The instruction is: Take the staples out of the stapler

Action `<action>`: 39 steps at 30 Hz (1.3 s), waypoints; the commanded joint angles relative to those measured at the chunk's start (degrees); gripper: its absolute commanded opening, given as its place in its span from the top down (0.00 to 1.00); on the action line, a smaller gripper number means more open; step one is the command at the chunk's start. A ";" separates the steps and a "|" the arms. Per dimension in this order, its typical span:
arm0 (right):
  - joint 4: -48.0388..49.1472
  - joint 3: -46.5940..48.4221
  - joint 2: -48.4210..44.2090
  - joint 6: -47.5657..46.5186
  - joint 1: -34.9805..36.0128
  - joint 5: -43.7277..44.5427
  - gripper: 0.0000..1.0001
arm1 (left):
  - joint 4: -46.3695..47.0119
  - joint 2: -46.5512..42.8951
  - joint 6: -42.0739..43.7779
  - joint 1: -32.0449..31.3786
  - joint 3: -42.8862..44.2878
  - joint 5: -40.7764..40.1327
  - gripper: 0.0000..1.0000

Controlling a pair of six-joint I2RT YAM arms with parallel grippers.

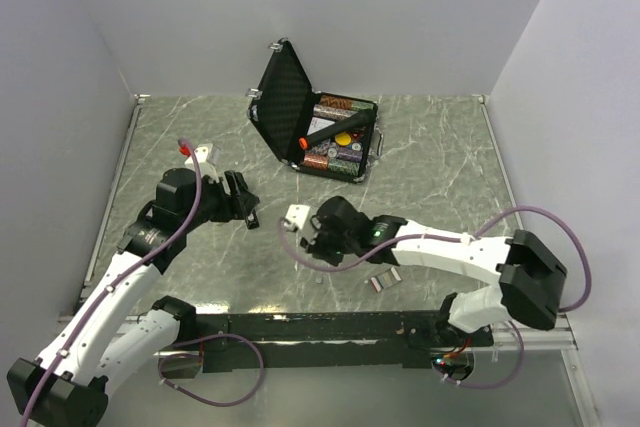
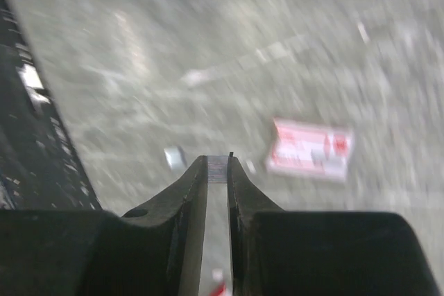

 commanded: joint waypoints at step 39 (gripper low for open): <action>-21.39 -16.86 -24.35 53.46 -11.32 27.45 0.83 | 2.28 0.03 0.50 0.84 -0.27 4.95 0.29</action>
